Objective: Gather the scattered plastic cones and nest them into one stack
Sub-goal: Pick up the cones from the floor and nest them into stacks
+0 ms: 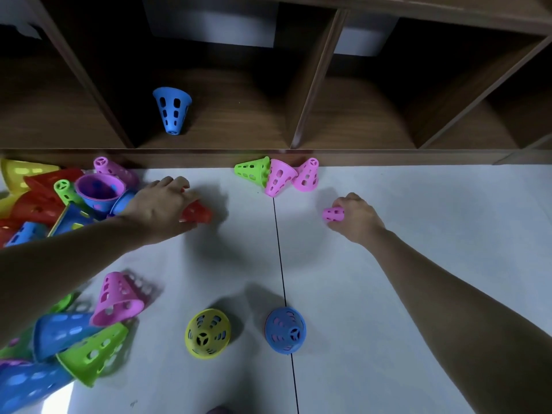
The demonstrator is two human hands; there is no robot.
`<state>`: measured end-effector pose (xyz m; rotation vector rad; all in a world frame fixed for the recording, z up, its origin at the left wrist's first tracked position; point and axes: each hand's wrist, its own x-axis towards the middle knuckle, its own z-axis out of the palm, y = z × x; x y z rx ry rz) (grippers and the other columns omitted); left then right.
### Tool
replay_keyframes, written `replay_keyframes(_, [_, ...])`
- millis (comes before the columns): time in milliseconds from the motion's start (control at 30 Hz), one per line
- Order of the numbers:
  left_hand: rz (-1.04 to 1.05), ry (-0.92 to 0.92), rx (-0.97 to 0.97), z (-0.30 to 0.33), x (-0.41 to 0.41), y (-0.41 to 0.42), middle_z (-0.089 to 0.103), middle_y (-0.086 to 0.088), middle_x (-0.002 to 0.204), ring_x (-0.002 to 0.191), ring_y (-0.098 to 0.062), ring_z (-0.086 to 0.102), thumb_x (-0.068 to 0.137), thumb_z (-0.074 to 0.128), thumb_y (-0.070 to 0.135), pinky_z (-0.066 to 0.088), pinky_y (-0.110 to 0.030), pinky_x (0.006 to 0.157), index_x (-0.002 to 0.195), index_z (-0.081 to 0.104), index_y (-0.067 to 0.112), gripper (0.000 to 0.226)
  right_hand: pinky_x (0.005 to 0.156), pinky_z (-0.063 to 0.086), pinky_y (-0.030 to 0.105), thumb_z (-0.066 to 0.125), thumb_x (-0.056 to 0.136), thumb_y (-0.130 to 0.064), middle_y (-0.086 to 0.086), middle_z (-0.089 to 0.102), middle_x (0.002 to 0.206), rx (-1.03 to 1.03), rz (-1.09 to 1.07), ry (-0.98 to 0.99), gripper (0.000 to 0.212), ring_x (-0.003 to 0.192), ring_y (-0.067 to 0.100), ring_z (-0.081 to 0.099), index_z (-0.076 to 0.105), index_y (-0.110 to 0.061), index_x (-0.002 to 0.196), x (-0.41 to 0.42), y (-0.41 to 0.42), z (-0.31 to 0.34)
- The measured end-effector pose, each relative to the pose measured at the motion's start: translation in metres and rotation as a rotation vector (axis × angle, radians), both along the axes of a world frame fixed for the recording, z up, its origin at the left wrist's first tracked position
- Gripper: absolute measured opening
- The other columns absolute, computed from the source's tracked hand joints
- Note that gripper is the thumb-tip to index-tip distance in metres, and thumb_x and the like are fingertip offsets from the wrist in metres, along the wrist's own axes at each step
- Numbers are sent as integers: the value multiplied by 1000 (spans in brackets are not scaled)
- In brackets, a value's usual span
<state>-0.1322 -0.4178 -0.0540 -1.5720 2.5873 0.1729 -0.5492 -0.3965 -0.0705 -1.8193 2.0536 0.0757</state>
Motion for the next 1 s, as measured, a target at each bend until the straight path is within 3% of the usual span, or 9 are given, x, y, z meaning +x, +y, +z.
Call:
replay_keyframes(133, [126, 208, 86, 2, -11, 15, 66, -5, 113, 108, -32, 57, 77, 53, 71, 47, -44, 92, 119, 62, 25, 63, 72, 48, 31, 71, 85, -45, -3, 56, 98, -82, -56, -216, 29, 83, 22, 61, 70, -25, 107, 7, 23, -1])
replay_keyframes(267, [281, 401, 308, 14, -16, 42, 68, -1, 93, 88, -26, 61, 69, 49, 81, 50, -42, 83, 108, 60, 29, 66, 67, 58, 36, 66, 89, -48, -2, 70, 84, -41, -224, -534, 18, 66, 17, 67, 66, -32, 98, 25, 57, 8])
replay_keyframes(333, [352, 541, 426, 23, -16, 59, 67, 1, 90, 81, -18, 62, 75, 59, 75, 51, -34, 74, 102, 59, 29, 53, 66, 55, 32, 58, 95, -49, -4, 71, 79, 42, -217, -524, 18, 67, 13, 67, 61, -32, 97, 34, 80, 11])
replay_keyframes(433, [349, 652, 467, 35, -18, 88, 65, 7, 86, 74, -5, 59, 88, 67, 56, 42, -15, 65, 95, 58, 28, 30, 79, 49, 31, 47, 98, -55, -10, 65, 100, 105, -80, -311, 25, 89, 15, 63, 55, -35, 111, 38, 109, 7])
replay_keyframes(533, [334, 723, 457, 46, -19, 115, 62, 8, 78, 68, 0, 54, 90, 70, 40, 40, -8, 62, 88, 59, 24, 20, 78, 46, 26, 57, 94, -52, -7, 56, 112, 96, -127, -375, 31, 96, 15, 61, 55, -35, 119, 38, 119, 8])
replay_keyframes(633, [337, 764, 459, 51, -20, 137, 62, 4, 81, 72, -2, 51, 87, 69, 50, 39, -9, 64, 92, 60, 22, 30, 71, 43, 17, 75, 87, -38, 0, 49, 112, 81, -178, -488, 40, 96, 16, 57, 59, -25, 121, 42, 125, 13])
replay_keyframes(733, [337, 784, 426, 56, -18, 158, 64, 10, 89, 81, -6, 53, 79, 60, 71, 42, -12, 68, 98, 57, 32, 43, 74, 42, 15, 76, 87, -31, 3, 49, 106, -25, -230, -609, 26, 91, 14, 56, 67, -21, 109, 52, 134, 24])
replay_keyframes(833, [285, 846, 418, 60, -16, 178, 65, 20, 97, 88, -5, 61, 77, 58, 71, 46, -13, 68, 104, 55, 40, 41, 80, 42, 9, 73, 90, -30, 1, 55, 103, -102, -230, -748, 13, 91, 6, 57, 68, -26, 101, 66, 148, 45])
replay_keyframes(1000, [183, 844, 436, 55, -15, 199, 67, 15, 105, 99, -8, 65, 78, 65, 67, 55, -23, 79, 114, 56, 36, 48, 77, 48, 17, 76, 88, -22, 1, 58, 103, -141, -84, -888, 17, 89, 10, 60, 66, -26, 102, 94, 183, 77])
